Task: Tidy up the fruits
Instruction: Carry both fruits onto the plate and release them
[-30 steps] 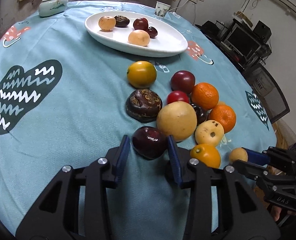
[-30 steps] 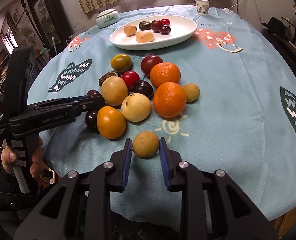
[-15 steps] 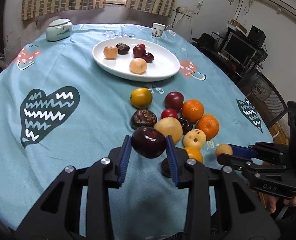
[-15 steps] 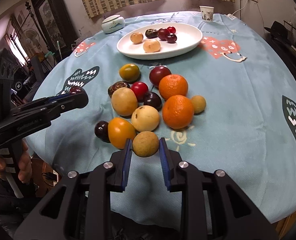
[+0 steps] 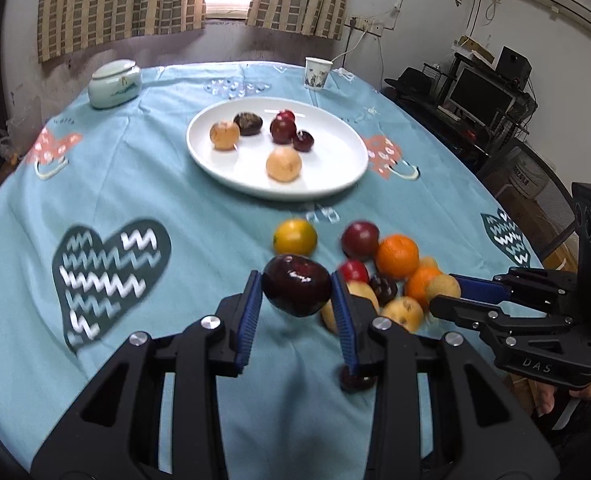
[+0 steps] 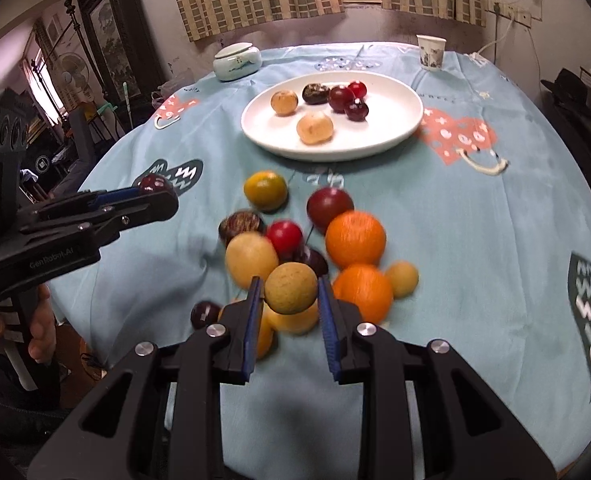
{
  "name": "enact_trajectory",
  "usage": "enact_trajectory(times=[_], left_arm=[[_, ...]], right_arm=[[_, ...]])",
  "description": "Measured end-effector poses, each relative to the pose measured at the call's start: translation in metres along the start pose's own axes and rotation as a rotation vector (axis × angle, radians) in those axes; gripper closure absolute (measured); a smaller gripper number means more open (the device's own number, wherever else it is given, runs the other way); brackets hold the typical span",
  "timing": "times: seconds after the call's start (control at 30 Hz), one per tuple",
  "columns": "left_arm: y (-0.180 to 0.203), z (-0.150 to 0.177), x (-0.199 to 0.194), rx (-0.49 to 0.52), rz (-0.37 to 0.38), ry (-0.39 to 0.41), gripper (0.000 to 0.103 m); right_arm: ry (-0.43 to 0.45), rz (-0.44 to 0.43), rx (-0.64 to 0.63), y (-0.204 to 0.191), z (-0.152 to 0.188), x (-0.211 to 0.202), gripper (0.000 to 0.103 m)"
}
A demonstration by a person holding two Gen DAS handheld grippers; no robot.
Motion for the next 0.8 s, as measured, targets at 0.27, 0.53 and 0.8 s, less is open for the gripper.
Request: enact_trajectory(times=[0.27,0.53,0.8], left_arm=[[-0.035,-0.106,0.055,0.025,-0.053,-0.038,0.067],[-0.067,-0.162,0.142,0.004,-0.081,-0.131,0.067],[-0.082,-0.171,0.175,-0.007,-0.073,-0.169,0.067]], right_arm=[[0.041,-0.001,-0.017,0.023,-0.102,0.036,0.075],[-0.05,0.057,0.054,0.056,-0.186,0.124,0.075],[-0.105,0.075,0.054,0.065,-0.21,0.177,0.075]])
Point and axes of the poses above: each gripper's, at about its wrist camera, not at the fingertips, and x roughly the way its jaws point, y to its right, z to its underside, the point moved 1 cm from there along x, roughly the way its jaws point, and after that the axes turned 14 degrees about z, right-handed, at the moved point
